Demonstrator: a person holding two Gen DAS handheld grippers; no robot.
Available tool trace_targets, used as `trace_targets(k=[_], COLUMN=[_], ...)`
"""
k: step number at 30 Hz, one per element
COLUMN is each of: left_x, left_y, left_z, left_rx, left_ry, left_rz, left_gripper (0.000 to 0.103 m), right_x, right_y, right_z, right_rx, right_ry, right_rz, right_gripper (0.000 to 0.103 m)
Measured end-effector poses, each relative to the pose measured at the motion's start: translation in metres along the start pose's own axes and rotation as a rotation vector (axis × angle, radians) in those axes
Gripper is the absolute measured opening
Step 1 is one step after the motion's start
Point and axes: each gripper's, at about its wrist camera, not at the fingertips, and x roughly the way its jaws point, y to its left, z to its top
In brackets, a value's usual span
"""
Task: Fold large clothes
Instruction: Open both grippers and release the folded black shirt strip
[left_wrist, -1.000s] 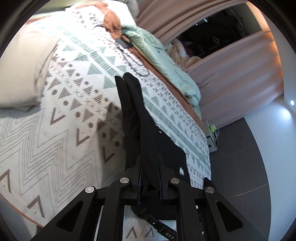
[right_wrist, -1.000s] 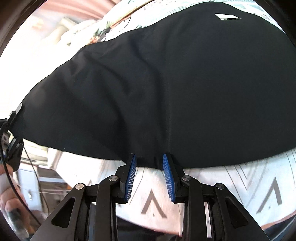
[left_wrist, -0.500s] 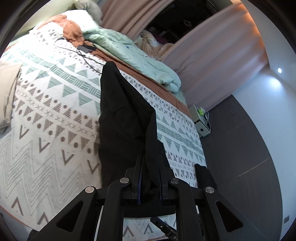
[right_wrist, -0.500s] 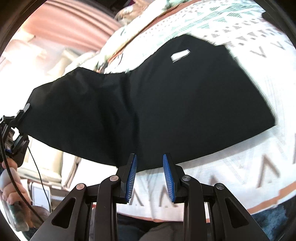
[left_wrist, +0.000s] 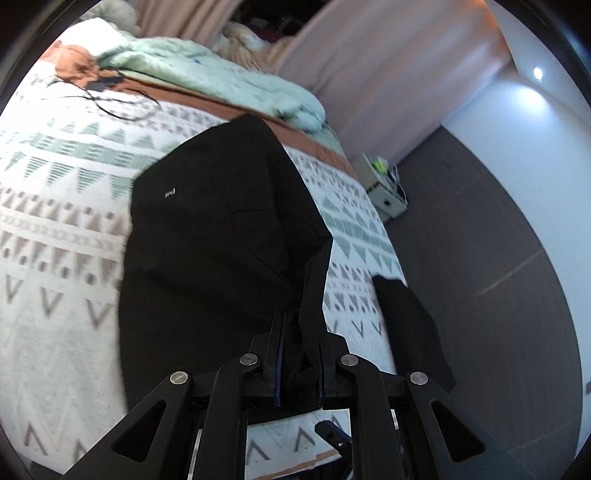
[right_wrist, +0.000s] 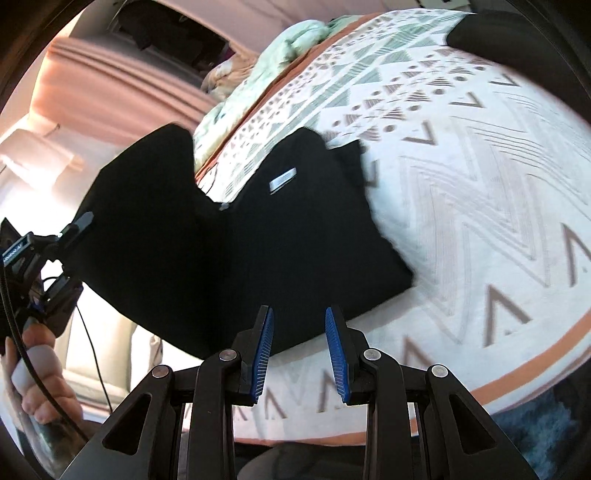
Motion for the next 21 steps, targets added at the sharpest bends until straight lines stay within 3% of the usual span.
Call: trace_targets(k=[2,4,6,8,13,16,21], left_x=[0.020,0.037,0.049,0.050,0.028,0.012,-0.013], left_y=[-0.008,-0.014,-0.017,-0.017,0.005,0.030,0.065], left_z=[-0.008,-0.015,-0.020,-0.021,-0.019,-0.020,-0.019], left_rx=[0.006,-0.004,-0.022,-0.025,-0.029,-0.075,-0.128], left_ry=[0.039,0.084,0.136,0.156,0.089,0.053,0.006], left_rz=[-0.017,-0.023,-0.082,-0.129,-0.070,-0.019,0.072], left_gripper=[0.014,0.029,0.043,0.047,0.060,0.060,0.060], right_x=[-0.011,-0.015,-0.019,-0.023,-0.025,-0.018,0.004], right_y=[-0.012,-0.022,-0.032,-0.036,-0.027,-0.013,0.008], right_z=[0.002,0.007,0.010,0.012,0.020,0.026,0.034], right_rx=[0.008,0.036,0.073,0.086,0.067,0.041,0.012], right_ry=[-0.007,-0.007,-0.012,-0.032,-0.042,-0.042,-0.025], right_rz=[-0.009,0.005,0.018,0.020,0.049,0.080,0.098], right_gripper=[0.030,0.036,0.056,0.064,0.066,0.080,0.081])
